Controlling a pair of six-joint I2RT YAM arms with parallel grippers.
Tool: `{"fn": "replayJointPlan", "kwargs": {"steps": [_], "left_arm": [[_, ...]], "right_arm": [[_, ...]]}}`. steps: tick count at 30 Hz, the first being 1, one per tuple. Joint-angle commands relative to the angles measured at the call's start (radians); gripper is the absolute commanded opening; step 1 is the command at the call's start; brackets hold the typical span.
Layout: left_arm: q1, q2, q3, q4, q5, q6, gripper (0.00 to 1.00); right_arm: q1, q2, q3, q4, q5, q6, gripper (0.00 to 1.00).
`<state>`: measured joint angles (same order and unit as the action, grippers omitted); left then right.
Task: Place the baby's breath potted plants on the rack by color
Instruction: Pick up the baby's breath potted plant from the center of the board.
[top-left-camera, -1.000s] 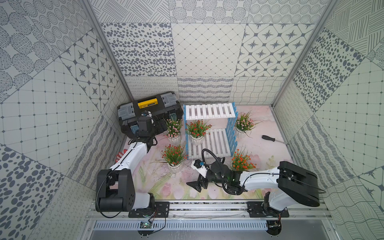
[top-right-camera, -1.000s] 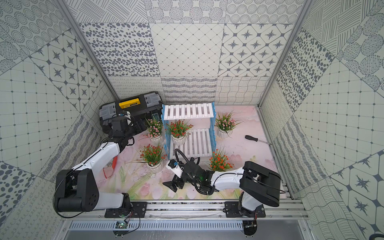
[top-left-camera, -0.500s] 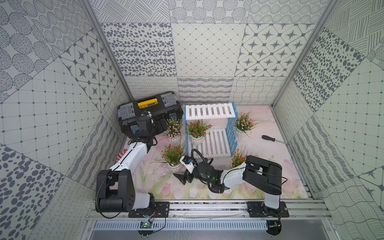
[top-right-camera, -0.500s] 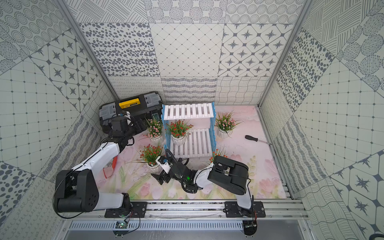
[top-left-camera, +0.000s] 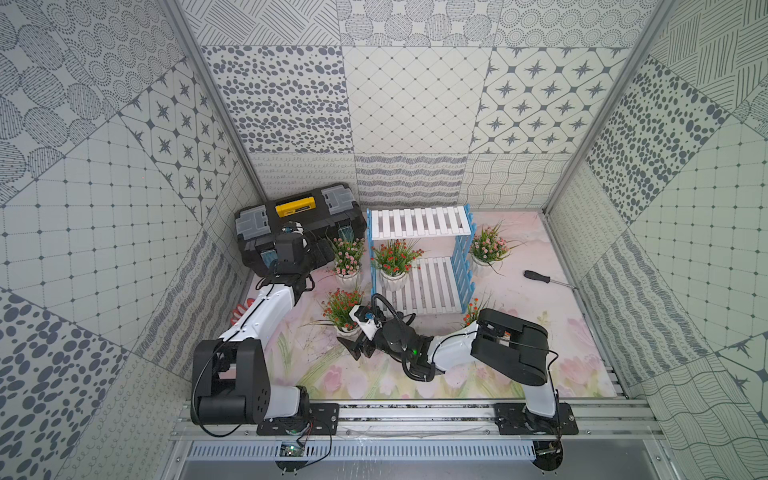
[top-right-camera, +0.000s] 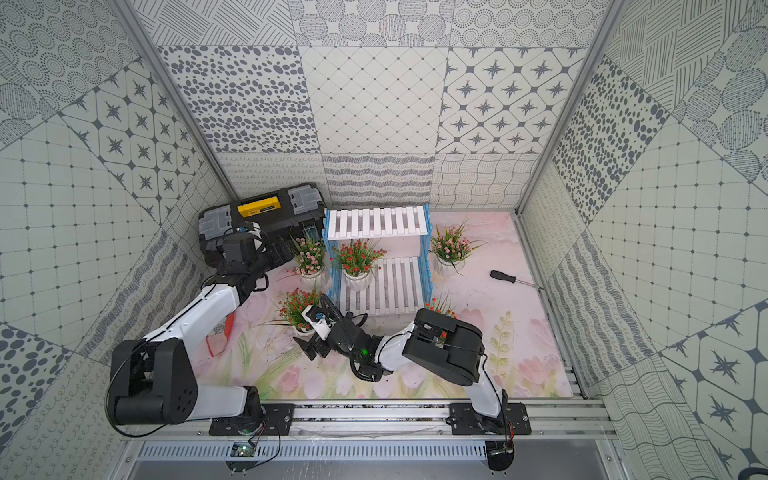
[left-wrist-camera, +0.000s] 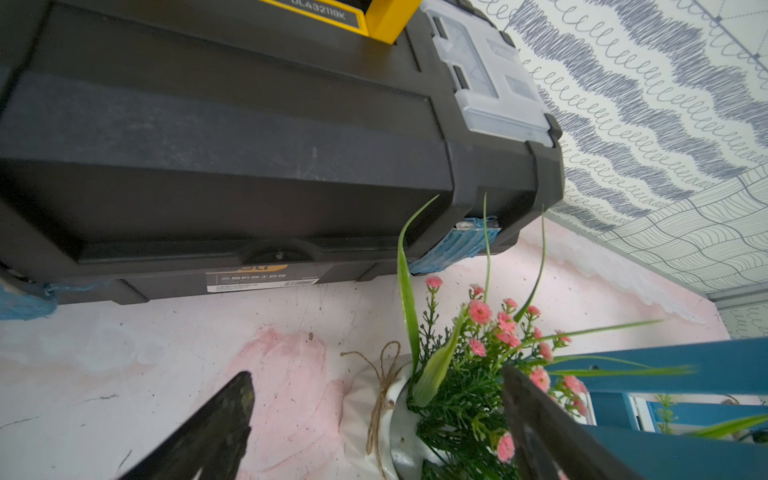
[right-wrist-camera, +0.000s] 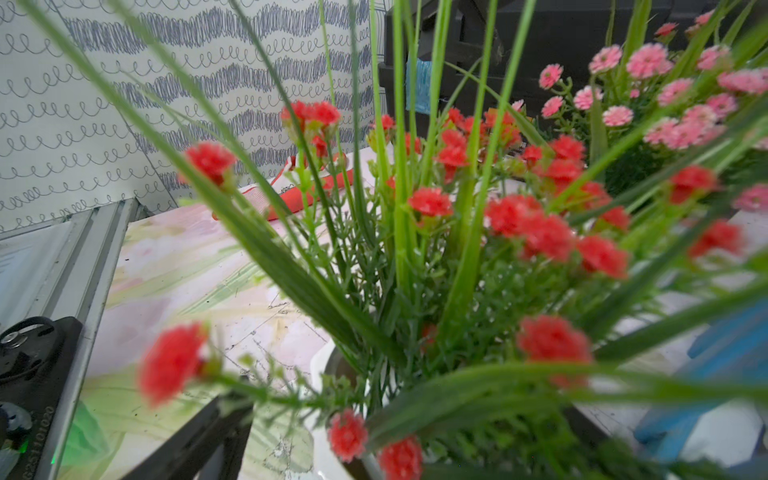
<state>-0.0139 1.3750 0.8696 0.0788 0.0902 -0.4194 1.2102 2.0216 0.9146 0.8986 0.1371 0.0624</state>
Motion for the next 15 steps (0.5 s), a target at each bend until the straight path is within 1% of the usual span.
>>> {"fn": "replayJointPlan", "kwargs": {"steps": [1,7,15], "left_arm": [[0.002,-0.007,0.011,0.019,0.007,-0.01,0.93],[0.002,-0.011,0.01,0.017,0.007,-0.007,0.93],[0.002,-0.013,0.005,0.02,0.005,-0.01,0.93]], "right_arm": [[-0.005,0.044,0.045,-0.025,0.015,-0.023,0.98],[-0.005,0.081,0.103,-0.078,0.046,-0.045,0.98],[-0.005,0.116,0.134,-0.103,0.072,-0.056,0.98]]}}
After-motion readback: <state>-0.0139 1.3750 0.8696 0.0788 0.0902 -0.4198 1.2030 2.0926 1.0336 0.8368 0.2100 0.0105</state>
